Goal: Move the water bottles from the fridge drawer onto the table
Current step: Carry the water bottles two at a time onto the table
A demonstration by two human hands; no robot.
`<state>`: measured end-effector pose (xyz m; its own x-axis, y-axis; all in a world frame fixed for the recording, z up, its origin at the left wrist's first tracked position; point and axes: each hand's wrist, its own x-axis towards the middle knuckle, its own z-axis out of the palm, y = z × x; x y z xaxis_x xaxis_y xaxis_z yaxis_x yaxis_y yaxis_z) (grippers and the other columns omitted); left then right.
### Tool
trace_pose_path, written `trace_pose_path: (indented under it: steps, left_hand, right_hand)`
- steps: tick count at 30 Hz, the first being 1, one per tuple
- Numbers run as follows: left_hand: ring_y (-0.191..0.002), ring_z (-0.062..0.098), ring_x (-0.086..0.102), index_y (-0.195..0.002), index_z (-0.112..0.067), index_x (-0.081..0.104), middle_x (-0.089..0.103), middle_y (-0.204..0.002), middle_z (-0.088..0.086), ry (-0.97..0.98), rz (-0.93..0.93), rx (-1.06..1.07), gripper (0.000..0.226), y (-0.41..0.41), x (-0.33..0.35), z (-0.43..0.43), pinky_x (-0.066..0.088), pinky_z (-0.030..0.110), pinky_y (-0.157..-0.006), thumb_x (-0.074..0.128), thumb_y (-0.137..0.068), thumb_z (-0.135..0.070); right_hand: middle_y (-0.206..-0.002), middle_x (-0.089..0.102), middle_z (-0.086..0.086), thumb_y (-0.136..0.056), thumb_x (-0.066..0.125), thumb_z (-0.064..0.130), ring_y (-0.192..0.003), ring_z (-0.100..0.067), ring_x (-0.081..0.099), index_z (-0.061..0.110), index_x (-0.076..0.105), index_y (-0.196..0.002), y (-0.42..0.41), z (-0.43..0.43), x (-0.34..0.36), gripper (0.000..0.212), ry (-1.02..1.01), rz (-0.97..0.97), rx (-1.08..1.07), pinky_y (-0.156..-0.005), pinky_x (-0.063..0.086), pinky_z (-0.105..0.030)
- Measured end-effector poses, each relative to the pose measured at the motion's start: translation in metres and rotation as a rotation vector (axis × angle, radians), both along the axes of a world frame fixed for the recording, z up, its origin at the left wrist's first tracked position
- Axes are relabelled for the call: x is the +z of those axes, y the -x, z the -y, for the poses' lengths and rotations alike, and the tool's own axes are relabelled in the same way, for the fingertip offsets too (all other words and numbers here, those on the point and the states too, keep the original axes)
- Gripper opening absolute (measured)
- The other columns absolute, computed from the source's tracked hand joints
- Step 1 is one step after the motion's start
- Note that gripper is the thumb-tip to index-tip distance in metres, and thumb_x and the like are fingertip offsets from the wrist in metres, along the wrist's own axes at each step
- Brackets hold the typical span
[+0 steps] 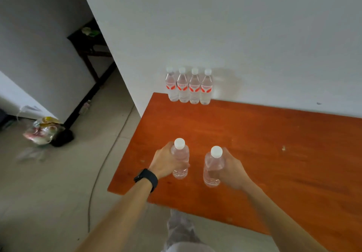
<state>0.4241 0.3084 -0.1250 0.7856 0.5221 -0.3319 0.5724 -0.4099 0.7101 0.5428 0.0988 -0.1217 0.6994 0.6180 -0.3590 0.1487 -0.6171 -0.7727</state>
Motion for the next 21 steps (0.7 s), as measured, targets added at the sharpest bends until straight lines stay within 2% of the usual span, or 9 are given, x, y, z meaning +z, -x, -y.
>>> trace_pose_path:
  steps: [3,6,9,13,18,21]
  left_hand:
    - [-0.1,0.015,0.064,-0.125,-0.025,0.053,0.066,-0.111,-0.008,0.044,-0.015,-0.035,0.071,-0.033,-0.003,-0.054,0.05,0.024,-0.076,0.087,-0.067,-0.044]
    - [-0.107,0.019,0.061,-0.133,-0.025,0.049,0.063,-0.119,-0.005,0.092,-0.008,-0.052,0.076,-0.062,-0.003,-0.094,0.049,0.031,-0.084,0.088,-0.07,-0.039]
    - [-0.108,0.02,0.063,-0.13,-0.028,0.047,0.064,-0.117,-0.006,0.125,-0.003,-0.036,0.074,-0.091,-0.013,-0.135,0.052,0.034,-0.088,0.089,-0.07,-0.038]
    - [-0.108,0.018,0.064,-0.128,-0.03,0.048,0.065,-0.115,-0.008,0.139,0.026,-0.034,0.069,-0.132,-0.02,-0.181,0.053,0.034,-0.089,0.088,-0.072,-0.036]
    - [-0.106,0.016,0.064,-0.128,-0.031,0.047,0.065,-0.115,-0.008,0.119,0.063,-0.055,0.071,-0.177,-0.023,-0.224,0.054,0.03,-0.085,0.088,-0.071,-0.032]
    - [-0.105,0.014,0.064,-0.129,-0.031,0.049,0.065,-0.115,-0.01,0.115,0.087,-0.069,0.074,-0.198,-0.023,-0.242,0.052,0.022,-0.078,0.09,-0.067,-0.029]
  right_hand:
    - [-0.101,0.065,0.011,-0.076,0.08,0.029,-0.088,-0.007,0.066,0.032,0.047,-0.116,-0.021,-0.055,-0.002,0.052,0.033,-0.015,-0.078,-0.064,0.051,-0.018]
    - [-0.1,0.065,0.012,-0.072,0.083,0.028,-0.088,-0.006,0.065,0.031,0.048,-0.118,-0.042,-0.099,-0.005,0.058,0.059,-0.011,-0.133,-0.062,0.051,-0.017]
    - [-0.104,0.064,0.012,-0.072,0.083,0.031,-0.089,-0.007,0.065,0.029,0.046,-0.125,-0.064,-0.148,-0.007,0.065,0.059,0.005,-0.202,-0.064,0.049,-0.016]
    - [-0.103,0.061,0.014,-0.076,0.08,0.034,-0.091,-0.01,0.063,0.028,0.042,-0.123,-0.098,-0.207,-0.003,0.061,0.052,0.068,-0.2,-0.064,0.044,-0.013]
    - [-0.102,0.062,0.017,-0.076,0.081,0.032,-0.089,-0.006,0.063,0.03,0.044,-0.126,-0.134,-0.253,-0.007,0.062,-0.017,0.064,-0.256,-0.067,0.048,-0.016]
    - [-0.103,0.065,0.015,-0.075,0.083,0.027,-0.088,-0.006,0.066,0.032,0.044,-0.125,-0.154,-0.273,-0.012,0.064,-0.041,0.067,-0.26,-0.065,0.051,-0.018]
